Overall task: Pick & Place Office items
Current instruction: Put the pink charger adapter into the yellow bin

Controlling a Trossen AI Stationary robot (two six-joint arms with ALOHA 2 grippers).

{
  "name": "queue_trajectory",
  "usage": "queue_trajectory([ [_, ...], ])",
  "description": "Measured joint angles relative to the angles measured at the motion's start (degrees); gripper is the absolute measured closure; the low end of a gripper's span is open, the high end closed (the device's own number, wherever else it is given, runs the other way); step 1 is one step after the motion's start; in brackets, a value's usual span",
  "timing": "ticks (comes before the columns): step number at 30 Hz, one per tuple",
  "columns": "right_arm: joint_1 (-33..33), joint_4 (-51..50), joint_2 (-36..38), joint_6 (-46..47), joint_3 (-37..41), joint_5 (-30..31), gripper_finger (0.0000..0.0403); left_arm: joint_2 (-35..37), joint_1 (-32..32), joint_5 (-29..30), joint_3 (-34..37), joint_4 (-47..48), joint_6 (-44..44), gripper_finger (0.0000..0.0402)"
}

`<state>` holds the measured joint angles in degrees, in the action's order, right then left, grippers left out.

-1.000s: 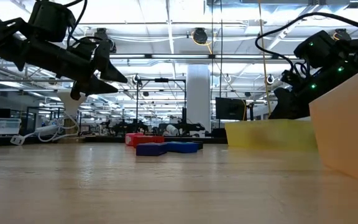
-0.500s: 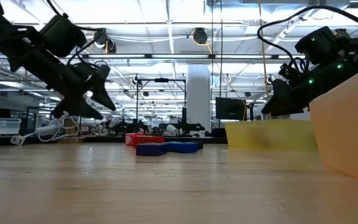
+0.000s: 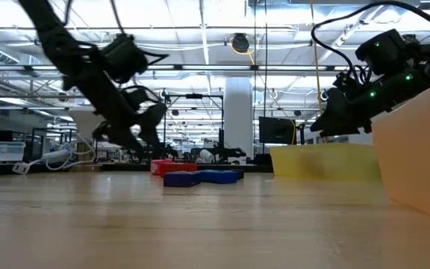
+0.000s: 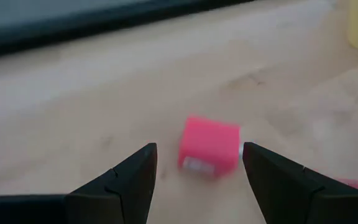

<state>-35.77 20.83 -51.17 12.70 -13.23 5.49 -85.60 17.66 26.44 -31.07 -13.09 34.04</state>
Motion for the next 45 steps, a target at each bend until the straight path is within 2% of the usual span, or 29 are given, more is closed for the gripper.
queue_trajectory([
  [6, 0.3, 0.6, 0.0, 0.1, 0.0, -1.3, 0.0156, -6.3, 3.0, 3.9, -10.4, 5.0, -13.6, 0.0160],
  [10, 0.3, 0.8, 0.0, 0.1, 0.0, -2.7, 0.0156, -10.2, 5.5, 0.5, -16.1, 11.9, -18.3, 0.0160],
  [16, 0.3, 0.8, 0.0, 0.1, 0.0, -2.8, 0.0156, -13.3, 7.6, -0.6, -20.9, 23.8, -20.2, 0.0160],
  [20, 0.3, 0.8, 0.0, 0.1, 0.0, -2.9, 0.0156, -13.3, 7.9, -6.2, -21.8, 27.7, -20.2, 0.0160],
  [23, 0.3, 0.8, 0.0, 0.1, 0.0, -2.9, 0.0156, -12.9, 7.7, -12.1, -21.9, 30.4, -20.0, 0.0160],
  [26, 0.3, 0.8, 0.0, 0.1, 0.0, -3.0, 0.0156, -12.5, 7.4, -14.9, -21.9, 31.8, -19.8, 0.0160],
  [35, 0.3, 0.6, 0.0, 0.1, 0.0, -5.8, 0.0156, -5.7, 6.0, -14.4, -21.9, 37.9, -16.3, 0.0160],
  [42, 0.3, -0.2, 0.0, -0.1, 0.0, -5.8, 0.0156, 0.4, -0.7, -14.3, -21.9, 39.3, -14.8, 0.0160],
  [45, 0.3, -0.2, 0.0, -0.1, 0.0, -5.8, 0.0156, 0.8, -5.1, -11.9, -21.5, 39.4, -14.7, 0.0160],
])
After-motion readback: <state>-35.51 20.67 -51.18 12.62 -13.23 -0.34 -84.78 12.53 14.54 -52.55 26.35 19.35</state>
